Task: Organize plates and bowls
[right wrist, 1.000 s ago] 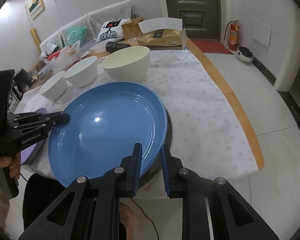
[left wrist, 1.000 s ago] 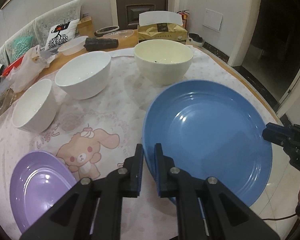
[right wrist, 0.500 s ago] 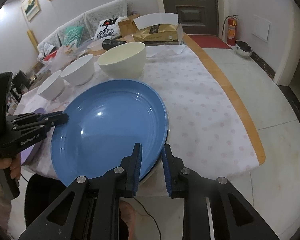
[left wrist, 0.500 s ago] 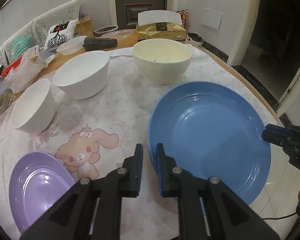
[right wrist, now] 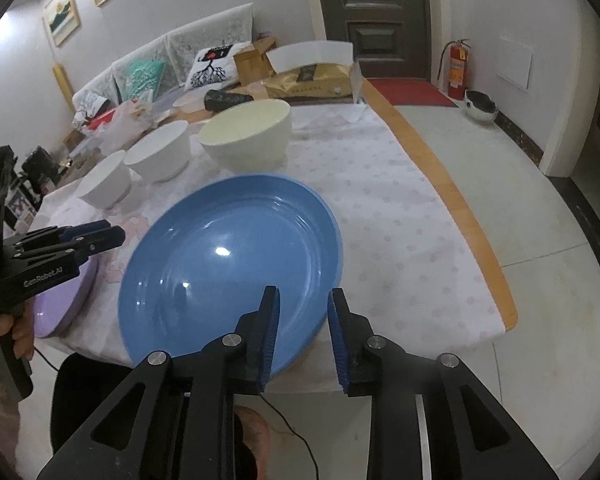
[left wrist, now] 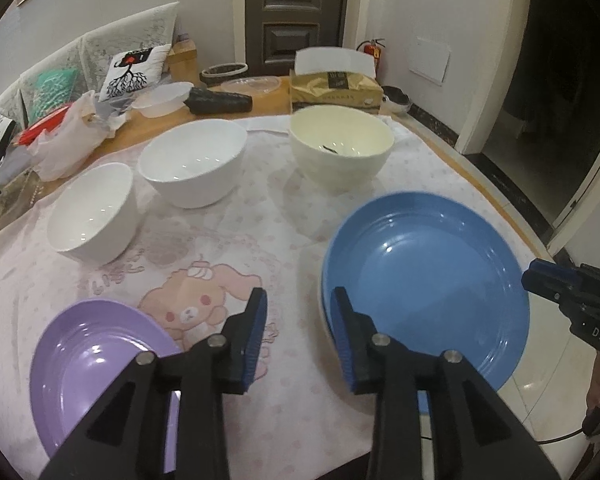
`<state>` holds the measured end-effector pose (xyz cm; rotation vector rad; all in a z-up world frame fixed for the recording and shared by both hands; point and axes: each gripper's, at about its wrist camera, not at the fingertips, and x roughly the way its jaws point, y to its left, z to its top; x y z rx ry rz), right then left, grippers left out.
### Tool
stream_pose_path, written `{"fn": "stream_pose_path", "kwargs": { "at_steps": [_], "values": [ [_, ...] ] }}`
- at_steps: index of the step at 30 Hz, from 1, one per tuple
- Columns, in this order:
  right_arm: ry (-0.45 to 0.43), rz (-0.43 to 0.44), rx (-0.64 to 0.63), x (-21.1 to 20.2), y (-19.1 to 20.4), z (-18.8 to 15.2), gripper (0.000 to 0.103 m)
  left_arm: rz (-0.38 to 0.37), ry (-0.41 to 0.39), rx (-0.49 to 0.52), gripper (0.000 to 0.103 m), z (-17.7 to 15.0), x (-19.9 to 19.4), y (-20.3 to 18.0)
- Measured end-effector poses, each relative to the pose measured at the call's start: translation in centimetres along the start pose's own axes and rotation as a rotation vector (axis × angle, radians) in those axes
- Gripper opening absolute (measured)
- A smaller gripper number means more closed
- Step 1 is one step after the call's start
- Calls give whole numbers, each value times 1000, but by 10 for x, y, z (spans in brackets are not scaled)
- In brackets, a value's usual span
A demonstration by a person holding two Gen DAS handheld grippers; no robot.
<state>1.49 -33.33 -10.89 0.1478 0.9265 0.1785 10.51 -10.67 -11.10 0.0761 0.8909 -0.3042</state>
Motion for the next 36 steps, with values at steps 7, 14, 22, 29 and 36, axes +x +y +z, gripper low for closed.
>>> {"fn": "stream_pose_path", "kwargs": {
  "at_steps": [7, 14, 22, 29, 36],
  "values": [
    [-31, 48, -55, -14, 37, 10, 22, 19, -66, -60, 33, -3, -39, 37],
    [-34, 143, -154, -11, 102, 19, 27, 85, -128, -162, 34, -20, -81, 100],
    [23, 229, -275, 16, 181, 22, 29, 153, -141, -316, 39, -58, -100, 182],
    [100, 250, -322, 52, 223, 18, 37, 155, -83, -400, 39, -92, -76, 223],
    [166, 237, -325, 83, 235, 14, 38, 128, -46, -433, 39, -108, -54, 235]
  ]
}}
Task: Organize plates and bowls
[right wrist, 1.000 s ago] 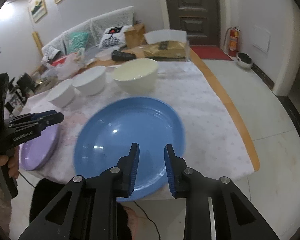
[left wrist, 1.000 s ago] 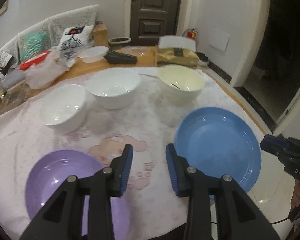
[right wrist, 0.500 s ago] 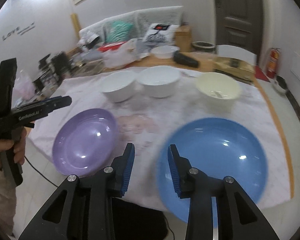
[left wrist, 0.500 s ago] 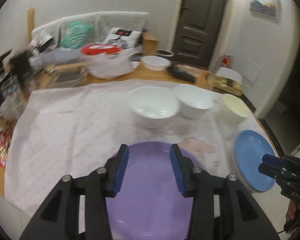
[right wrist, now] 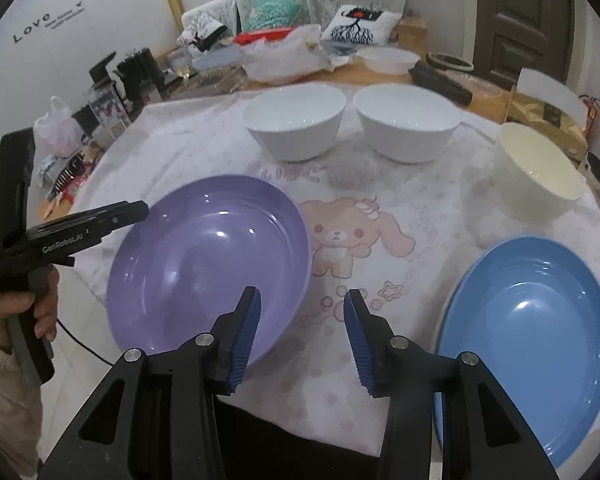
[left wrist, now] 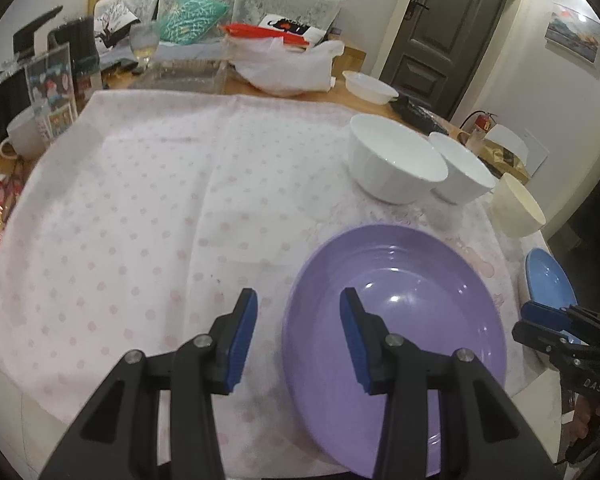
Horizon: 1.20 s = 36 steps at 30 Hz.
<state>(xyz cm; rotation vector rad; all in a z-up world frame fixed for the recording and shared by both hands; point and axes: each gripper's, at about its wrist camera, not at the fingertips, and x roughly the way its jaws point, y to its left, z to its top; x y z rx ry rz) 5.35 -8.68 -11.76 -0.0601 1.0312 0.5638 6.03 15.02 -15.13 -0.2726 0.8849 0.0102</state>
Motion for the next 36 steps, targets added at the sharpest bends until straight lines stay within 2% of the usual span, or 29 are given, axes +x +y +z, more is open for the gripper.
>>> {"fn": "stream_pose_path", "kwargs": {
  "at_steps": [7, 9, 10, 15, 21, 36],
  "values": [
    [49, 30, 8, 20, -1, -2, 38, -15, 35, -6, 36, -5, 15, 6],
    [65, 46, 11, 24, 0, -4, 38, -20, 44, -2, 26, -8, 18, 5],
    [73, 53, 12, 26, -1, -4, 37, -21, 47, -2, 25, -9, 20, 4],
    [94, 72, 15, 30, 0, -8, 24, -18, 44, -4, 12, -10, 23, 4],
    [98, 108, 21, 29, 1, -12, 15, -12, 45, 12, 11, -12, 21, 2],
    [63, 79, 33, 17, -5, -12, 15, 1, 41, 40, 11, -8, 14, -16]
  ]
}}
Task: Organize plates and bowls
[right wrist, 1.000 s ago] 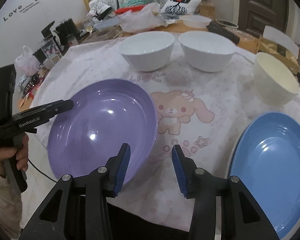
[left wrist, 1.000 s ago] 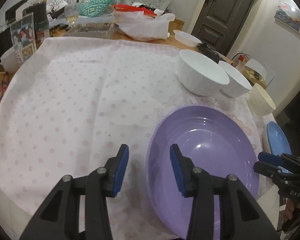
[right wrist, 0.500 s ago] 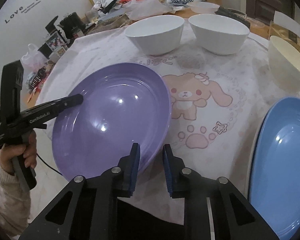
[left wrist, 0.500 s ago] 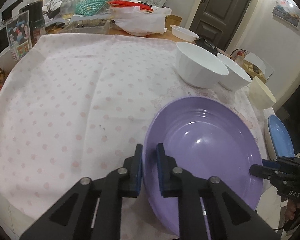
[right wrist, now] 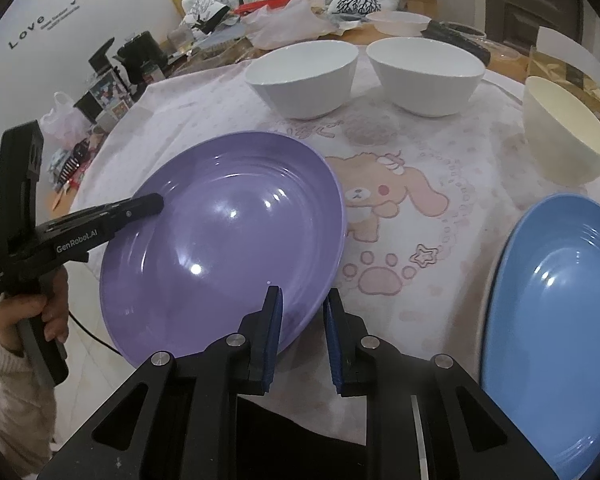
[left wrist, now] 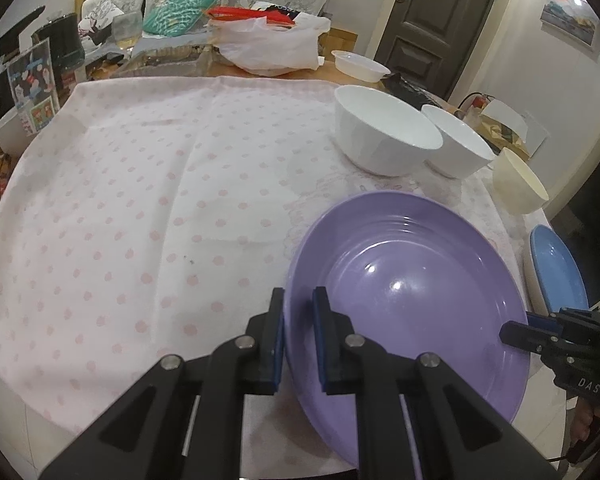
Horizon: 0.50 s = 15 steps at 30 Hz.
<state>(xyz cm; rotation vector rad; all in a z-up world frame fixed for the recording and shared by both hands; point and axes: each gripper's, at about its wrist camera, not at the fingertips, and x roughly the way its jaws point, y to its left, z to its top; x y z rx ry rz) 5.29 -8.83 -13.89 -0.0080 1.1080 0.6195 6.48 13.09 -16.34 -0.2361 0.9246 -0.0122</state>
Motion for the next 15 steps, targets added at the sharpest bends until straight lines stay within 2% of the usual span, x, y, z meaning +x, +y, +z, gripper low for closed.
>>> {"fn": "stream_pose_path", "kwargs": {
  "at_steps": [15],
  "values": [
    [-83, -30, 21, -36, -17, -4, 16, -9, -40, 54, 11, 14, -19, -42]
  ]
}}
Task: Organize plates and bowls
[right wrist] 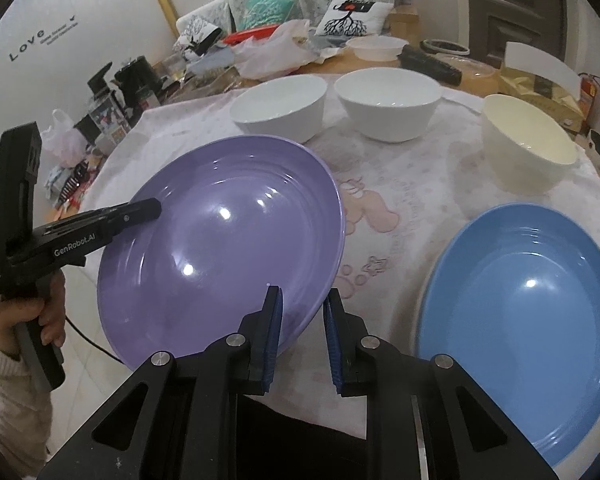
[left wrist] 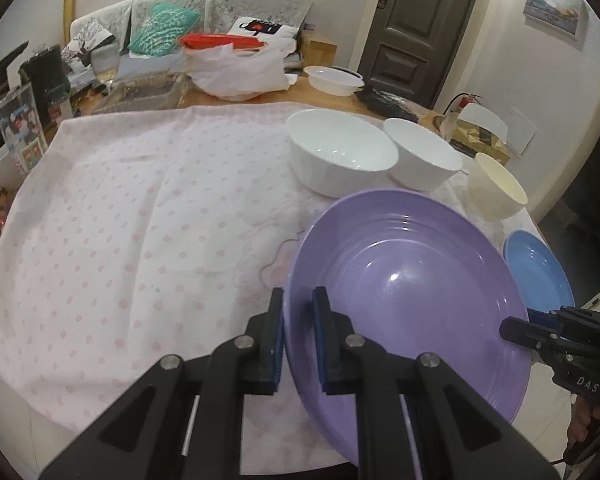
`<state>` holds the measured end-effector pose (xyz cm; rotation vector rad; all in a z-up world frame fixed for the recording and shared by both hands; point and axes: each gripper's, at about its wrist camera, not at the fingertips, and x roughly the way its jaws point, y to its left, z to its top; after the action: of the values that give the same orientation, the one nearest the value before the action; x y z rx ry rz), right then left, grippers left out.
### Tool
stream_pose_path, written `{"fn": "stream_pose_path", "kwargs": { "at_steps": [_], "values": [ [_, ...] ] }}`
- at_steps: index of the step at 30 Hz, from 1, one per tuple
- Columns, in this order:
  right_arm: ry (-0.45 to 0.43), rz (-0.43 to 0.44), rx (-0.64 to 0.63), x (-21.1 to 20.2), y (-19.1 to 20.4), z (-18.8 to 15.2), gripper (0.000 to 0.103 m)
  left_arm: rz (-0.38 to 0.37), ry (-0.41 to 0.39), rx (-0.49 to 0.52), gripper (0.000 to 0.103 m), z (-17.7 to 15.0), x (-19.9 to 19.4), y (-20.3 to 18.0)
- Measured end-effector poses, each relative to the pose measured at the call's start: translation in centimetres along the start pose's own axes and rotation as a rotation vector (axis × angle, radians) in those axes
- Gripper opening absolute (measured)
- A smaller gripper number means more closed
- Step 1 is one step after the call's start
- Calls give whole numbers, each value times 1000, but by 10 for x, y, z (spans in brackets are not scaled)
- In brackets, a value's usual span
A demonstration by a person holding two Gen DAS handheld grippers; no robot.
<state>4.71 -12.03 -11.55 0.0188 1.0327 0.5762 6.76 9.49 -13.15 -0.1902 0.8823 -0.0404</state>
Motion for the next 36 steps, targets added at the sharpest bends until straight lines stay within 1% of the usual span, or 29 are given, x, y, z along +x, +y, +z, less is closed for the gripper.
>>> {"fn": "stream_pose_path", "kwargs": {
  "at_steps": [8, 21, 29, 36],
  "values": [
    [-55, -18, 29, -24, -21, -3, 16, -13, -13, 32, 11, 7, -4, -28],
    [-127, -55, 101, -61, -70, -13, 16, -41, -17, 117, 11, 16, -3, -90],
    [-179, -78, 162, -82, -104, -24, 16, -65, -5, 168, 11, 20, 4, -130],
    [-195, -113, 193, -96, -128, -34, 16, -82, 10, 213, 12, 22, 13, -165]
  ]
}}
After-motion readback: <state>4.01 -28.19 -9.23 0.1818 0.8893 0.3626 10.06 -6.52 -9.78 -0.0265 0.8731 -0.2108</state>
